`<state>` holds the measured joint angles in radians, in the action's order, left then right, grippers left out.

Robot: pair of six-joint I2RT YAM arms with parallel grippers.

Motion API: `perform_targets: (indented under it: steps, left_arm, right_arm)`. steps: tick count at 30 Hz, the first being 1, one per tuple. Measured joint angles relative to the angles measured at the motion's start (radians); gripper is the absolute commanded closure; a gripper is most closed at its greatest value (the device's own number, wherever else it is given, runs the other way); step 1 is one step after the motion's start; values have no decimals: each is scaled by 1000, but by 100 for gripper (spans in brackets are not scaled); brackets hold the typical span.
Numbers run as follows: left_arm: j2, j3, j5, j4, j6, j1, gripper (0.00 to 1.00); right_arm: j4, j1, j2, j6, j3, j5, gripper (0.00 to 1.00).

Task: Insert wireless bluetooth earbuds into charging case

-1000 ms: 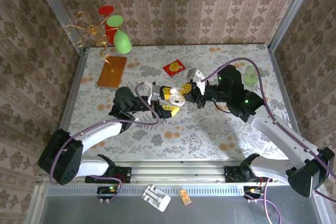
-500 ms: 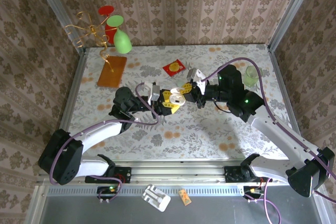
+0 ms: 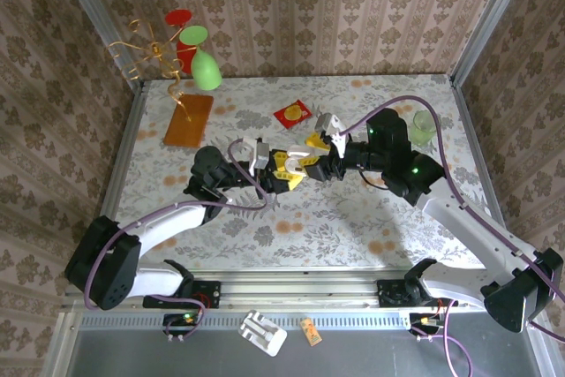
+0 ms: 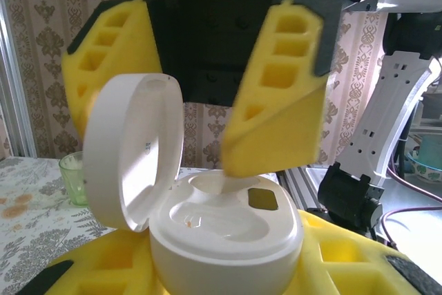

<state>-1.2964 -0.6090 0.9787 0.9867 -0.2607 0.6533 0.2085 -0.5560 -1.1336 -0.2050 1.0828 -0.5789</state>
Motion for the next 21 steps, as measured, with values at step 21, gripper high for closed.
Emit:
perform_targets:
  steps: [21]
  left_arm:
    - [-85,74,-71,175,-6,-60,75]
  right_arm:
    - [-190,289,267,520,-290,344,30]
